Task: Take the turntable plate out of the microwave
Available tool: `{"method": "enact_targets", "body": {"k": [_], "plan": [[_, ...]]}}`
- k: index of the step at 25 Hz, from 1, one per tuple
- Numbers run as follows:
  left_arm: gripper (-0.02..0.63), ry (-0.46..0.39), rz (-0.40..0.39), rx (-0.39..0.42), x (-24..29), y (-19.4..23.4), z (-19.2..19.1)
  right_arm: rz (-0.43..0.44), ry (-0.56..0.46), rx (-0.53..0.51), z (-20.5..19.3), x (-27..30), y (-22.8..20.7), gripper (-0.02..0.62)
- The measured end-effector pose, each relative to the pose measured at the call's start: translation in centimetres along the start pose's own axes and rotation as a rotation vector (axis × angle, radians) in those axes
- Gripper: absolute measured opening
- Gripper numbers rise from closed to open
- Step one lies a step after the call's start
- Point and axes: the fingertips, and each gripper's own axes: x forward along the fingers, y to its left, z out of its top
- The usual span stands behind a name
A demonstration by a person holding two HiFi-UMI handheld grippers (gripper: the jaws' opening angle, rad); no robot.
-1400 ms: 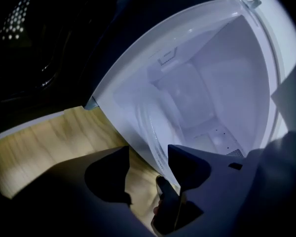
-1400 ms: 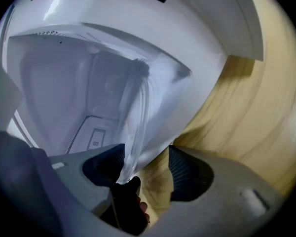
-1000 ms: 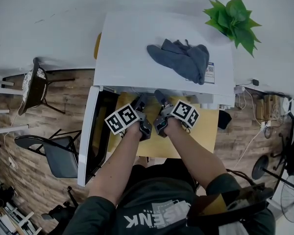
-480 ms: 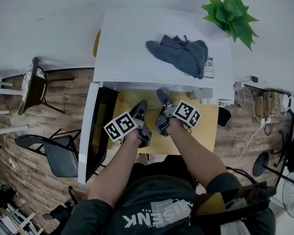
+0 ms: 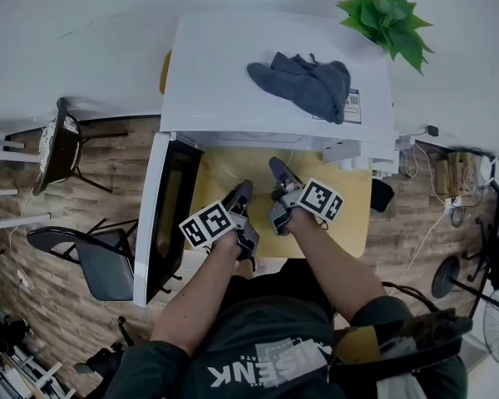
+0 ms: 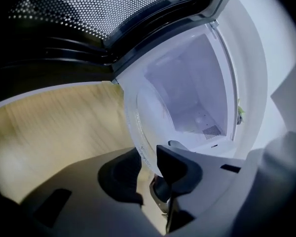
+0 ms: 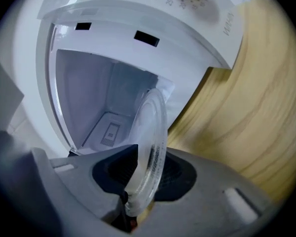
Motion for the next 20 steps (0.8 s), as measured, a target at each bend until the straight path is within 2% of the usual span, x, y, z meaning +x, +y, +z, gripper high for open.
{"method": "enact_targets", "body": {"k": [5, 10, 12, 14, 15, 20], "plan": [[0.101, -0.010, -0.036, 0.032, -0.9, -0.2, -0.4, 0.066, -0.013, 0.044, -0.5, -1.0, 0.5, 0.067], [0.122, -0.069, -0.079, 0.085, -1.1, -0.1, 0.8, 0.100, -0.021, 0.088, -1.0, -2.0, 0.8, 0.049], [0.130, -0.110, -0.080, 0.066, -0.8, 0.3, 2.2, 0.128, -0.018, 0.087, -1.0, -2.3, 1.2, 0.049], [0.130, -0.146, -0.082, 0.038, -0.7, 0.7, 3.6, 0.211, -0.020, 0.099, -1.1, -2.5, 2.6, 0.049], [0.126, -0.152, -0.086, 0.033, -0.7, 0.9, 4.1, 0.226, -0.017, 0.100, -1.2, -2.7, 2.9, 0.049], [0.101, -0.139, -0.126, 0.036, -1.1, 0.6, 3.8, 0.105, 0.000, 0.045, -1.8, -4.2, 0.9, 0.049]]}}
